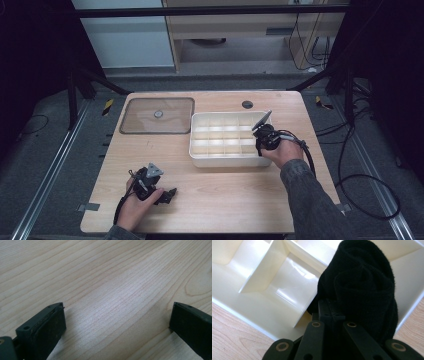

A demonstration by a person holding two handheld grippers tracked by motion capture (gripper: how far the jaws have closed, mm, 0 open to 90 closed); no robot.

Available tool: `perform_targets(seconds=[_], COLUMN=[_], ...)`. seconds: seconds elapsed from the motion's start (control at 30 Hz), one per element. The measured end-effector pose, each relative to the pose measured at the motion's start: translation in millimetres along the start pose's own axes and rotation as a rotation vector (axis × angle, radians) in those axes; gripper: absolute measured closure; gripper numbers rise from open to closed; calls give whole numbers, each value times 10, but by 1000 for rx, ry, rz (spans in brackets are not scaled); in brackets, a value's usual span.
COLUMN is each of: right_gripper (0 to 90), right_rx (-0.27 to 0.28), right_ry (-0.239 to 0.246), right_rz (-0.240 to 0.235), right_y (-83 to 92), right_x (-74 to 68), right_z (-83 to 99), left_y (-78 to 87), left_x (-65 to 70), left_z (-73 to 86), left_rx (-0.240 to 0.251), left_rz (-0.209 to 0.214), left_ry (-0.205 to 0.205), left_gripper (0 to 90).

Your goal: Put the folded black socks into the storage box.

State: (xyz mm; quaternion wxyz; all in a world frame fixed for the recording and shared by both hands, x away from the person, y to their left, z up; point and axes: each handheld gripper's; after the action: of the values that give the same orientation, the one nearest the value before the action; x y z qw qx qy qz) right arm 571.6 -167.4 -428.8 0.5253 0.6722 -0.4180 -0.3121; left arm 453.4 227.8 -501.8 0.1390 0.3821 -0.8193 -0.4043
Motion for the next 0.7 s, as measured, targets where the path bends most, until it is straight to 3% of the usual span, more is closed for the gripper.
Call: perform_targets(seconds=[0.23, 0.47, 0.63, 0.7], right_gripper=[900, 900, 900, 900], right_rx=[-5, -4, 3, 31], right_ry=[-21, -12, -16, -20], right_rz=[-16, -18, -19, -18], right_y=[-43, -69, -29, 79], right_x=[8, 29, 22, 13], right_z=[-2, -2, 1, 0], left_y=[0, 0, 1, 1], left_x=[1, 0, -1, -3], left_z=[0, 1, 0, -2], left_rx=[0, 0, -1, -2], left_rz=[-1, 1, 2, 0], left_ry=[1, 0, 0, -3], left_gripper=[0, 0, 0, 0])
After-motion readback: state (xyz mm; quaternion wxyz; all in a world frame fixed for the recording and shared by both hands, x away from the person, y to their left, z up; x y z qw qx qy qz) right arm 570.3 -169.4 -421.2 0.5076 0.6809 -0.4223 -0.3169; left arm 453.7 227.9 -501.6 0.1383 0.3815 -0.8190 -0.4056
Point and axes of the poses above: each handheld gripper's, and its own axes: y roughly backward along the jaws, z roughly out of its underside, x roughly to its right, and after that the axes turned 6 degrees about -y, right-handed
